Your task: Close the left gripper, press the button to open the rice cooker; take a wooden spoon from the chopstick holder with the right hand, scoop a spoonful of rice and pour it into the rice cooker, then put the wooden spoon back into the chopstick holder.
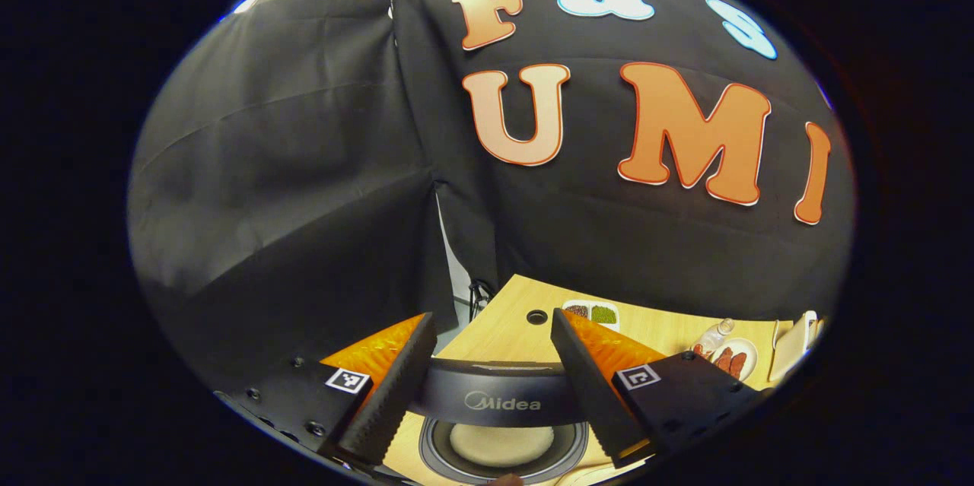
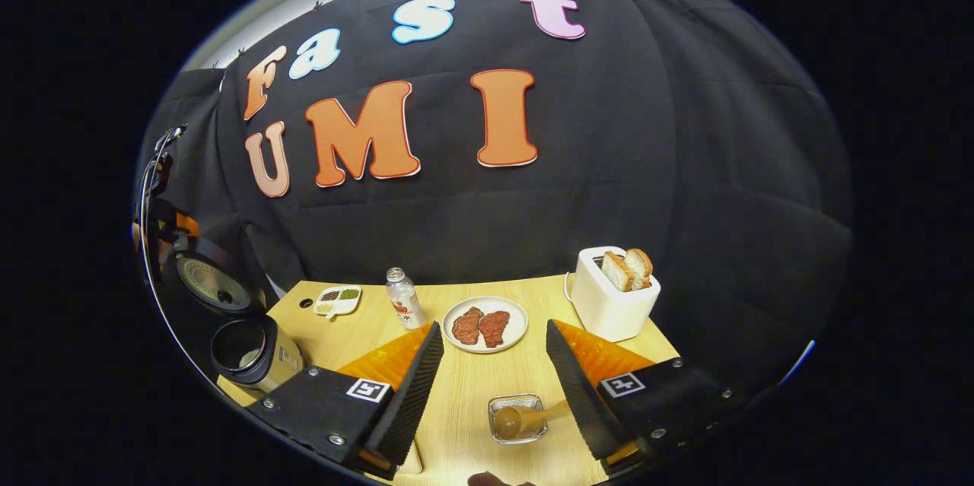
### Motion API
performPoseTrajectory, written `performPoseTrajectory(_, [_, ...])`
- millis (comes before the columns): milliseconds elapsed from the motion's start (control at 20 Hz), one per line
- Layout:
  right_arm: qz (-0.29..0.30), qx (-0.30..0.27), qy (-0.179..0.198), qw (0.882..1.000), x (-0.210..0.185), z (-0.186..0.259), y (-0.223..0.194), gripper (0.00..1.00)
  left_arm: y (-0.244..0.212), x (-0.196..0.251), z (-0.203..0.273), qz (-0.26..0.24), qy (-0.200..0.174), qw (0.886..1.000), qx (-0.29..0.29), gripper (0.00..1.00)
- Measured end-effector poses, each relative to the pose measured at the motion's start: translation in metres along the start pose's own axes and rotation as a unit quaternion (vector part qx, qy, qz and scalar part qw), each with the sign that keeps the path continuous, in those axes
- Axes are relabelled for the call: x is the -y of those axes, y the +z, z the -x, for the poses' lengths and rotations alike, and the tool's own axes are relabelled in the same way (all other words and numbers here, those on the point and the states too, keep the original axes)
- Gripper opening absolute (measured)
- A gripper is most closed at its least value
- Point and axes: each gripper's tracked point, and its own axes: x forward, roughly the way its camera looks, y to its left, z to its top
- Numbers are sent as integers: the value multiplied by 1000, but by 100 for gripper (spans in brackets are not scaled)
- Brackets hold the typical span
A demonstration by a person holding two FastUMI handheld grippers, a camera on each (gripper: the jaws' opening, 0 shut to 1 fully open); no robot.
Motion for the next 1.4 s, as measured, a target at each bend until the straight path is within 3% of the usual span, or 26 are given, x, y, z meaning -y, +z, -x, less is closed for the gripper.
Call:
performPoseTrajectory(500, [11, 10, 58, 998, -45, -2, 7, 85, -128, 6, 30, -10, -22, 986, -163, 97])
performPoseTrajectory(650, [20, 7, 74, 997, -58, -2, 5, 85, -169, 5, 40, 8, -16, 971, -237, 97])
performPoseTrajectory(900, [35, 7, 86, 996, -67, 1, 5, 85, -226, 8, 40, 28, -20, 935, -354, 97])
performPoseTrajectory(950, [38, 8, 88, 995, -68, 2, 5, 85, -225, 7, 31, 26, -20, 940, -341, 98])
performPoseTrajectory(1000, [40, 9, 92, 995, -72, 3, 6, 85, -228, 9, 31, 25, -19, 934, -355, 98])
performPoseTrajectory(1150, [43, 14, 102, 994, -85, 5, 10, 85, -221, 13, 23, 24, -14, 940, -340, 99])
performPoseTrajectory(1400, [51, 28, 115, 992, -103, 15, 18, 85, -218, 19, 20, 23, -24, 963, -269, 99])
